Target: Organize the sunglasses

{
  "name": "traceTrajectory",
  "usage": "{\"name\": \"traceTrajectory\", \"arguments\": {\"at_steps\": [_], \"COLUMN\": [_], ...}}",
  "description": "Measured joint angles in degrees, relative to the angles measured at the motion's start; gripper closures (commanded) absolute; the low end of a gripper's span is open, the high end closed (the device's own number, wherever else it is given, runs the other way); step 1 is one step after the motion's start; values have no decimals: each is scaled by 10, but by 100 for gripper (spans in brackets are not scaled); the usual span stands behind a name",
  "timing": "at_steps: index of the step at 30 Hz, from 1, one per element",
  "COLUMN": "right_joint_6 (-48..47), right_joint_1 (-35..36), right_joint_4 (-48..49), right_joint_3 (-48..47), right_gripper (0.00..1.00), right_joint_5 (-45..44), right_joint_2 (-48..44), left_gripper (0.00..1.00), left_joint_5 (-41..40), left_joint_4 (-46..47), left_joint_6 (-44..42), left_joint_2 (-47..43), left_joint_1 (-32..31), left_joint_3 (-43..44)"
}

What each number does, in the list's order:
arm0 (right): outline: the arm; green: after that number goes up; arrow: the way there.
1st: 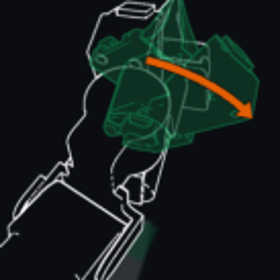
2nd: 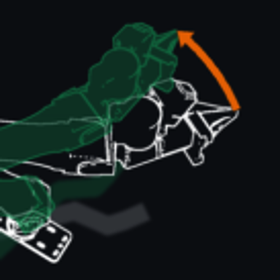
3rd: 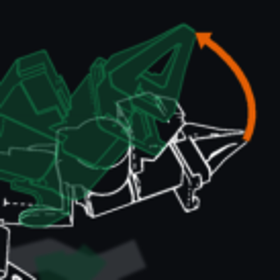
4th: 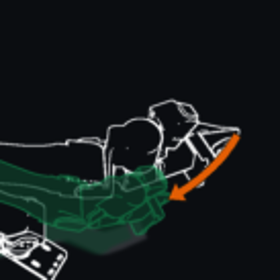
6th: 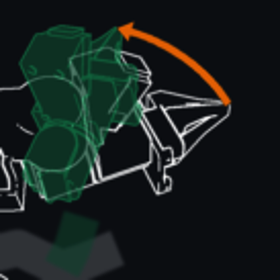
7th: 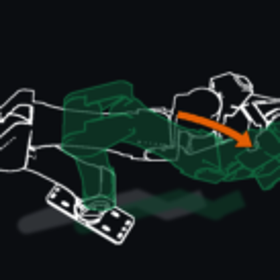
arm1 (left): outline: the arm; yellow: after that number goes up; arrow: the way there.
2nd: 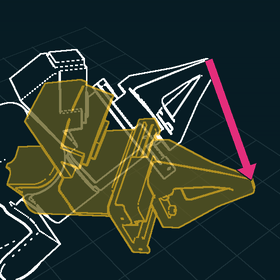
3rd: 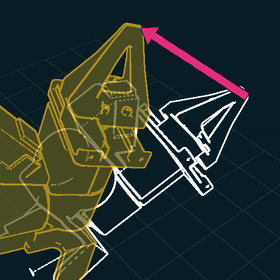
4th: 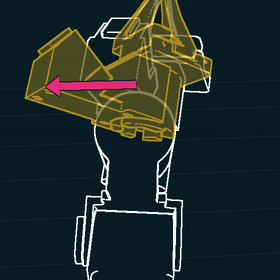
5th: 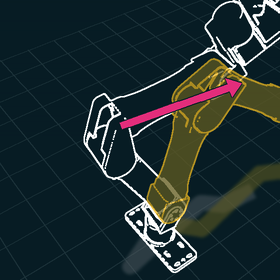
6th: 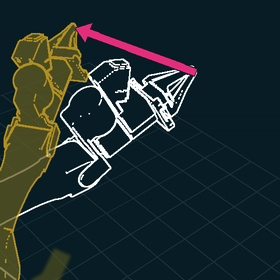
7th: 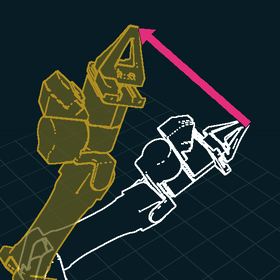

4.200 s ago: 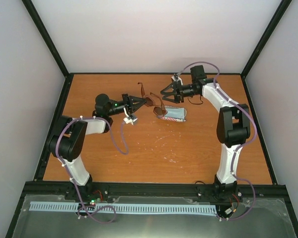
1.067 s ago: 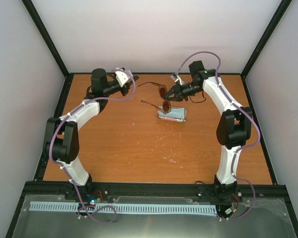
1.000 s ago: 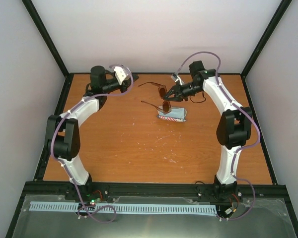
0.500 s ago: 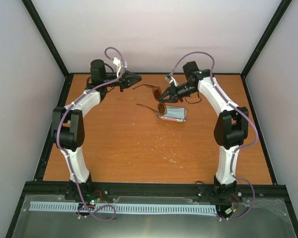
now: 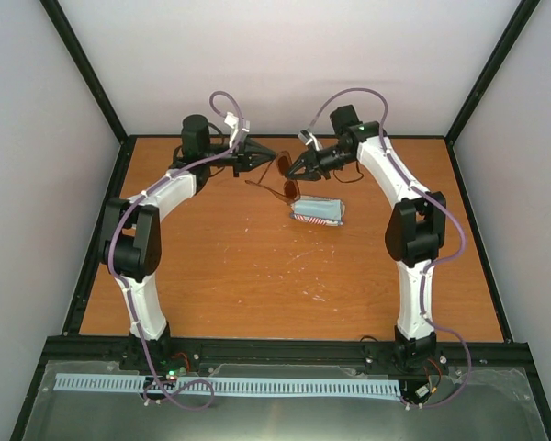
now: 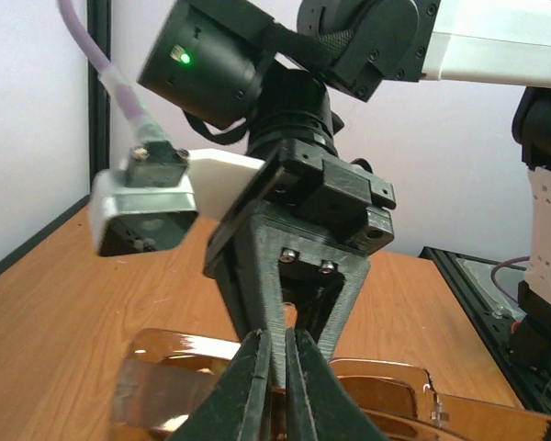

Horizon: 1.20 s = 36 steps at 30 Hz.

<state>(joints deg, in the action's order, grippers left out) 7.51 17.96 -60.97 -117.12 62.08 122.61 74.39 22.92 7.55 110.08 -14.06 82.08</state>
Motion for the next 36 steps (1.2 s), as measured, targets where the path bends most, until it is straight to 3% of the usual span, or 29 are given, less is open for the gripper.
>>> {"name": "traceTrajectory", "arguments": {"at_steps": [12, 20, 27, 36], "right_joint_6": [41, 44, 91, 197], "right_joint_1": [10, -2, -42, -60], "right_joint_4": [17, 25, 77, 199], "right_joint_3": [-89, -48, 6, 9], "right_gripper": [97, 97, 97, 97], "right_joint_5": [4, -6, -19, -69], "right_joint_2": [23, 9, -13, -14], "left_gripper": [90, 75, 95, 96], "left_joint_5": [-5, -84, -169, -130], "left_joint_4": [1, -7, -73, -130], "left_joint_6": [-8, -4, -13, -59], "left_joint_2": [0, -4, -40, -197], "left_joint_1": [-14, 13, 85, 82], "left_joint_3": [-22, -32, -52, -193]}}
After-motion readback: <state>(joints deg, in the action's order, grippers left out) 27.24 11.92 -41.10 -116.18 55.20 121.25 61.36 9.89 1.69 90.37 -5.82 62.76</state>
